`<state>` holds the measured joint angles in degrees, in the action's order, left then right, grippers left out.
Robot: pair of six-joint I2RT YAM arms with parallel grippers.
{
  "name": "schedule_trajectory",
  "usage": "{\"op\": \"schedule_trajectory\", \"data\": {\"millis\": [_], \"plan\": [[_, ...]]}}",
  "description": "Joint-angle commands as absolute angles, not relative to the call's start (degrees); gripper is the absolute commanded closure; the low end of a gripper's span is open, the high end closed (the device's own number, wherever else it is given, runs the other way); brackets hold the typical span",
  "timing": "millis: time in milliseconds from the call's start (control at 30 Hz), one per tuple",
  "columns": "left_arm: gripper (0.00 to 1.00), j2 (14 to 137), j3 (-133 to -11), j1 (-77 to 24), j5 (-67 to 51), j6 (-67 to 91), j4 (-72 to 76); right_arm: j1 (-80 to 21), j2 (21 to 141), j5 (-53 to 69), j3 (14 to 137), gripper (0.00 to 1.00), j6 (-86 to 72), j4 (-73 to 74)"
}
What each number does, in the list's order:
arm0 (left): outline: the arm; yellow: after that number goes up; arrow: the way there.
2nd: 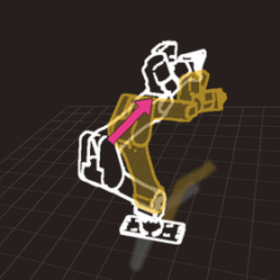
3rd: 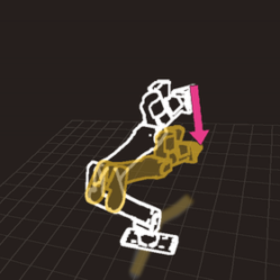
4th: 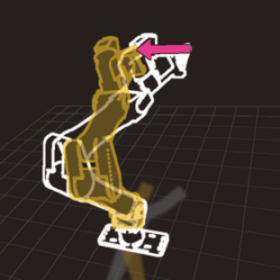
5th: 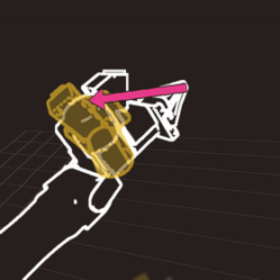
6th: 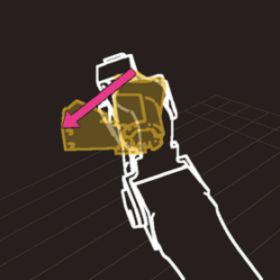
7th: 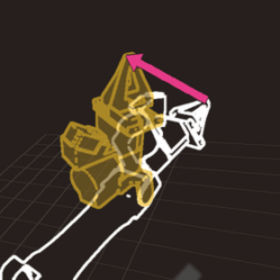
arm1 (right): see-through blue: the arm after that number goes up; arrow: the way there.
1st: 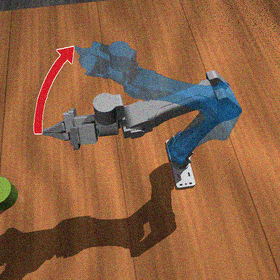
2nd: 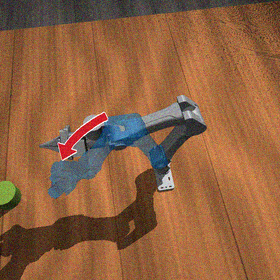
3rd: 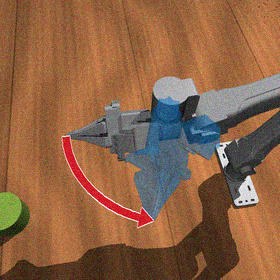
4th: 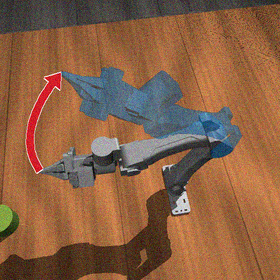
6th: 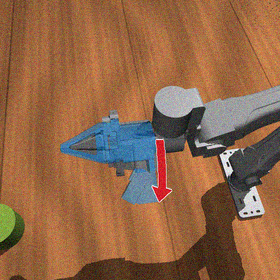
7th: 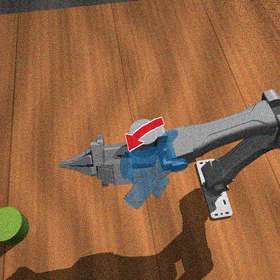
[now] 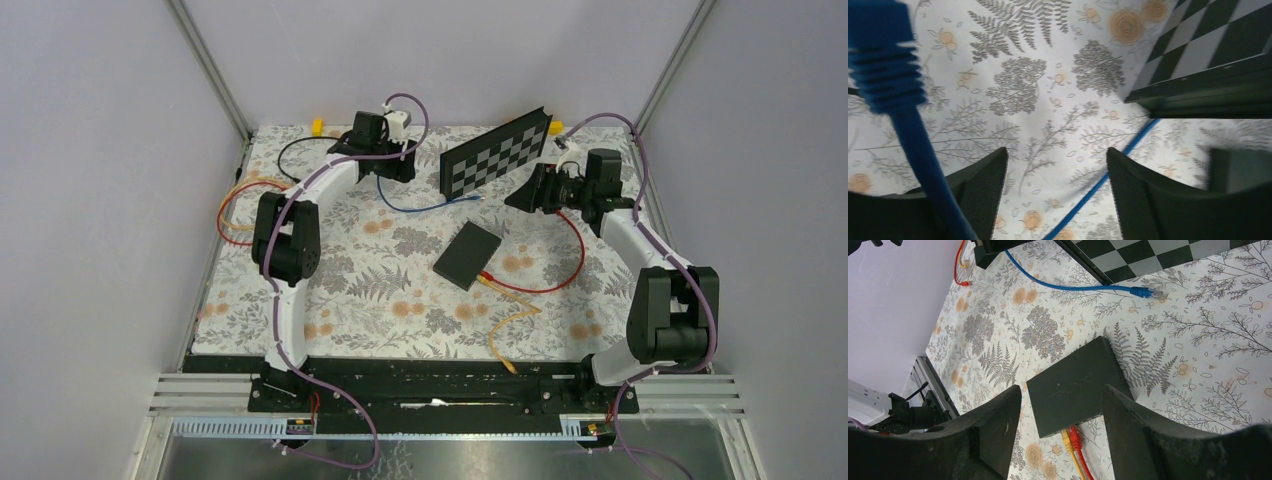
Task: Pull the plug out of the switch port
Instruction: Place the connector at the center of the board.
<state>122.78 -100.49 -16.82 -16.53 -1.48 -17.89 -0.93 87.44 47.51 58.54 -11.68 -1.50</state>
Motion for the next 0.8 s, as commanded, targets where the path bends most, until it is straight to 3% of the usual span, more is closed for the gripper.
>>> {"op": "schedule_trajectory", "data": {"millis": [0, 100, 433, 767], "plan": [[0.17, 124.42, -105.81, -16.15, -9.94, -2.86, -21.37, -0.35, 87.45, 48.06, 59.37, 0.33, -10.28, -0.84], [0.02, 124.58, -107.04, -16.37, -8.44, -4.07, -22.32, -0.33, 87.73, 48.16, 59.41, 0.33, -10.22, -0.88], [0.01, 120.61, -105.48, -16.40, -5.93, -8.71, -27.74, -0.35, 88.19, 48.50, 59.49, 0.33, -9.76, -0.62], [0.01, 105.74, -86.36, -16.43, -12.30, -8.92, -21.92, -0.35, 87.90, 46.39, 60.90, 0.33, -5.83, 4.30]]}}
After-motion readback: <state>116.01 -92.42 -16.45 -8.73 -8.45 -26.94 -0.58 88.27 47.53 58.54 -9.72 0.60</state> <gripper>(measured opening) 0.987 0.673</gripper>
